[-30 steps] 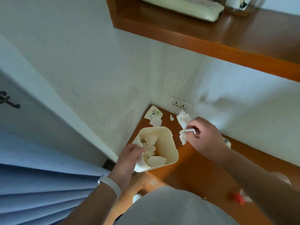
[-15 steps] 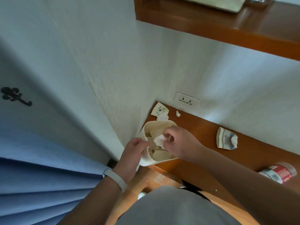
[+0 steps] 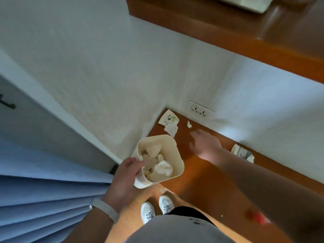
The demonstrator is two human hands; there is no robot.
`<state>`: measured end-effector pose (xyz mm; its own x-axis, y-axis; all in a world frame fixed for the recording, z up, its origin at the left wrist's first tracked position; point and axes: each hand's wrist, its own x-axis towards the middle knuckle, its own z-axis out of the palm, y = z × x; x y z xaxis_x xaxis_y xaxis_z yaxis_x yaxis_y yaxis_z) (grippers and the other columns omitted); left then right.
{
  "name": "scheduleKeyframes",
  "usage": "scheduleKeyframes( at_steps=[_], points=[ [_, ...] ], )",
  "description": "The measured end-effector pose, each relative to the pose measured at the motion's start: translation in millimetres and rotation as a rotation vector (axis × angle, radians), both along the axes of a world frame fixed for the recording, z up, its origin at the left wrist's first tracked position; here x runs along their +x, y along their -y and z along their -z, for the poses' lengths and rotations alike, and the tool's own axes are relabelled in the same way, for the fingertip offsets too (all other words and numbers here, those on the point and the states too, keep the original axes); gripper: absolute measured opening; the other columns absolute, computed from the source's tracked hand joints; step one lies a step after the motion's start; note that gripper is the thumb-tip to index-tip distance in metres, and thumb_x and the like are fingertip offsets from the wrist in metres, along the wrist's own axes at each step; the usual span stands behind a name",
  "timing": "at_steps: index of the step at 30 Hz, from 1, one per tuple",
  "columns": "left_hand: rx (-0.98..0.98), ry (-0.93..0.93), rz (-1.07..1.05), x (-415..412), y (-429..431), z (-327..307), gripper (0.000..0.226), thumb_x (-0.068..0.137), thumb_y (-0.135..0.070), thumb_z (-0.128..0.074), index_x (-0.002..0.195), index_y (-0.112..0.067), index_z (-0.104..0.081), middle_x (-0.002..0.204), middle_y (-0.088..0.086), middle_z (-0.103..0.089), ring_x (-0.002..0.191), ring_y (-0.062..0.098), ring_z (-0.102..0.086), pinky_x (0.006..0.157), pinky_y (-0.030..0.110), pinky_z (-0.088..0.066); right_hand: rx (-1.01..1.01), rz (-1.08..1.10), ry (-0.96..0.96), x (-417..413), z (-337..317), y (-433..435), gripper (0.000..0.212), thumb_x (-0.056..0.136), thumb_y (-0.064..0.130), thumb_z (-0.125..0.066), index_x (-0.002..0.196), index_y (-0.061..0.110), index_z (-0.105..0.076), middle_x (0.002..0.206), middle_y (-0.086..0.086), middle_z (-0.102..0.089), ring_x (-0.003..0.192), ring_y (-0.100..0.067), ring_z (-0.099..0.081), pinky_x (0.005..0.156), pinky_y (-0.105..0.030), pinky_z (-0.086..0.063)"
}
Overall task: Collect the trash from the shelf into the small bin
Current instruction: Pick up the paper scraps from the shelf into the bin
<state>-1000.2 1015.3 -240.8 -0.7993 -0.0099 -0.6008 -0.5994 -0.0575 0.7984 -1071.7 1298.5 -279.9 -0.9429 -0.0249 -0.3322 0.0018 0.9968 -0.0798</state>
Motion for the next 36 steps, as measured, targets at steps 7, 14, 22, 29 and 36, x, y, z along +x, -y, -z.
scheduleKeyframes(
  at_steps=[7, 14, 22, 29, 36],
  points=[
    [-0.046, 0.009, -0.075, 6, -7, -5, 0.015, 0.094, -0.013, -0.061, 0.079, -0.01, -0.058, 0.057, -0.005, -0.059, 0.047, 0.004, -0.056, 0.042, 0.014, -0.041, -0.009, -0.054, 0.064, -70, 49, -19, 0.055, 0.093, 0.023, -0.054, 0.146, 0.018, -0.04, 0.151, -0.01, -0.036, 0.127, -0.033, -0.047, 0.091, -0.047, -0.052],
    [-0.02, 0.021, -0.153, 3, -17, -7, 0.02, 0.08, -0.022, -0.07, 0.078, -0.01, -0.054, 0.065, 0.002, -0.053, 0.065, 0.018, -0.051, 0.065, 0.03, -0.042, -0.084, -0.118, 0.072, -91, 80, -23, 0.025, 0.096, 0.012, -0.05, 0.12, 0.006, -0.056, 0.122, -0.017, -0.049, 0.108, -0.033, -0.053, 0.089, -0.041, -0.048],
    [-0.011, 0.04, -0.211, 7, -34, -4, 0.023, 0.071, -0.028, -0.067, 0.078, -0.011, -0.054, 0.067, 0.001, -0.054, 0.066, 0.017, -0.053, 0.066, 0.028, -0.044, -0.356, -0.089, 0.017, -67, 53, -4, 0.029, 0.093, 0.012, -0.056, 0.122, 0.01, -0.06, 0.12, -0.008, -0.052, 0.101, -0.024, -0.057, 0.085, -0.033, -0.046],
    [-0.043, 0.018, -0.205, 5, -38, -1, 0.024, 0.081, -0.021, -0.069, 0.068, -0.015, -0.05, 0.046, -0.016, -0.05, 0.044, 0.001, -0.05, 0.054, 0.021, -0.042, -0.692, -0.164, -0.157, -42, -27, 33, 0.023, 0.091, 0.019, -0.065, 0.113, 0.015, -0.063, 0.105, 0.008, -0.052, 0.075, -0.001, -0.051, 0.064, -0.015, -0.038],
    [0.001, 0.047, -0.249, 6, -38, -2, 0.031, 0.084, -0.016, -0.07, 0.066, -0.013, -0.045, 0.049, -0.01, -0.043, 0.046, 0.009, -0.044, 0.056, 0.025, -0.038, -0.805, -0.33, 0.017, -5, -49, 79, 0.026, 0.091, 0.021, -0.066, 0.117, 0.017, -0.062, 0.098, 0.01, -0.055, 0.071, -0.003, -0.055, 0.064, -0.015, -0.044]
  ],
)
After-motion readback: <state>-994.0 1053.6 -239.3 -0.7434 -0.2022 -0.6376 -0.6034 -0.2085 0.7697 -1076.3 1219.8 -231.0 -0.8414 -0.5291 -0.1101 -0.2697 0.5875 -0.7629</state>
